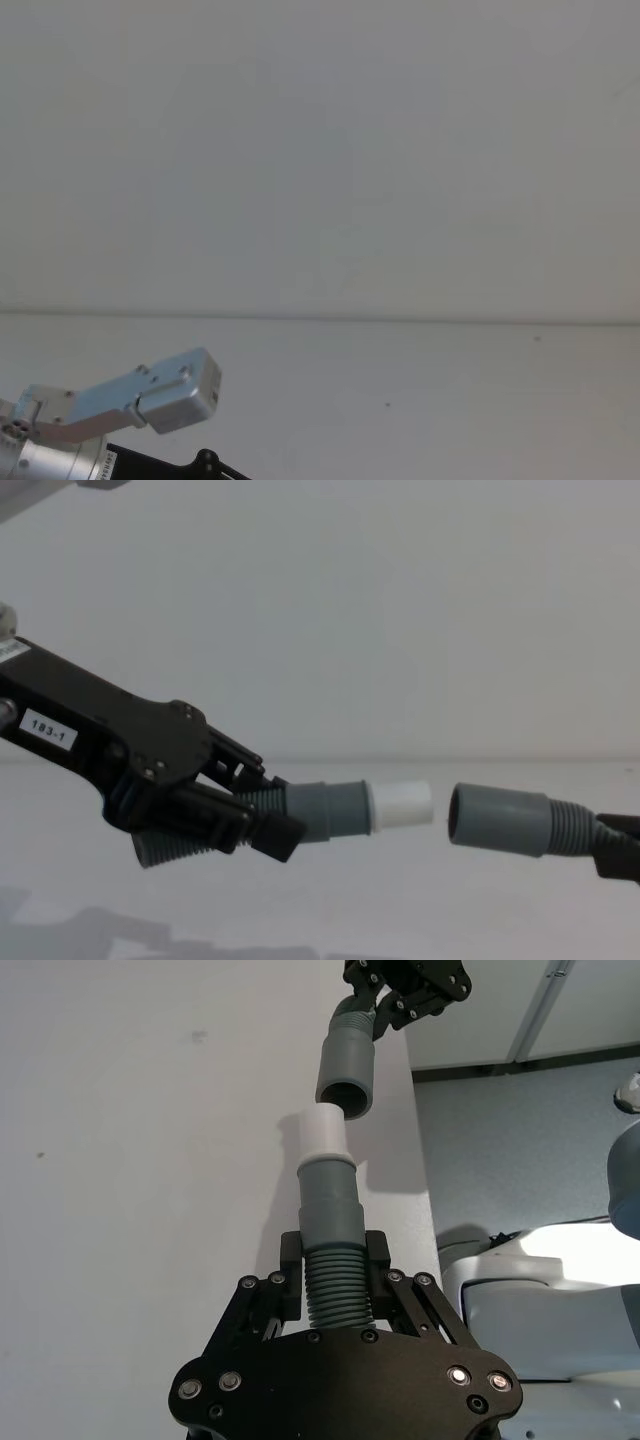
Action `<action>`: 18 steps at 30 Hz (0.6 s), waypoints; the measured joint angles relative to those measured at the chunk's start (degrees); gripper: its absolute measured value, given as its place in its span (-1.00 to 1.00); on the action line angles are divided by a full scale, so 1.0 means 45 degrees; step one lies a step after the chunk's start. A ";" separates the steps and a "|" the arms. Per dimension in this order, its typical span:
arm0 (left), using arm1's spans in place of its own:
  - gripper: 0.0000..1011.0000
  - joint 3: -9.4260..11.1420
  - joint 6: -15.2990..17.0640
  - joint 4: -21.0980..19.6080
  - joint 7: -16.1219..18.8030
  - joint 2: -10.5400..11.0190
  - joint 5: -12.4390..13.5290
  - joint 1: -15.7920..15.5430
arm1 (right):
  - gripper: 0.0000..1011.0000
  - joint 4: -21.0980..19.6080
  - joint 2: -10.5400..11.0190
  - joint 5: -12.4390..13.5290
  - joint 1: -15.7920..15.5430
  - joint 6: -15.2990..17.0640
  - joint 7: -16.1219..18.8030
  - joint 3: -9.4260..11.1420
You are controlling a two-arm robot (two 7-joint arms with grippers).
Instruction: Use both hands to pick up one end of the pipe from the table, align the ends, and insert them.
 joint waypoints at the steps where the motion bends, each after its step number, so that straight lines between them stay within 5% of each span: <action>1: -0.35 0.0043 0.0005 0.0013 -0.0033 0.0000 0.0003 -0.0042 | -0.88 -0.0006 0.0002 -0.0004 -0.0002 -0.0009 -0.0001 0.0006; 18: -0.35 0.0352 0.0111 0.0057 -0.0160 0.0039 -0.0076 -0.0289 | -0.88 -0.0038 0.0035 -0.0145 -0.0006 -0.0118 -0.0020 0.0038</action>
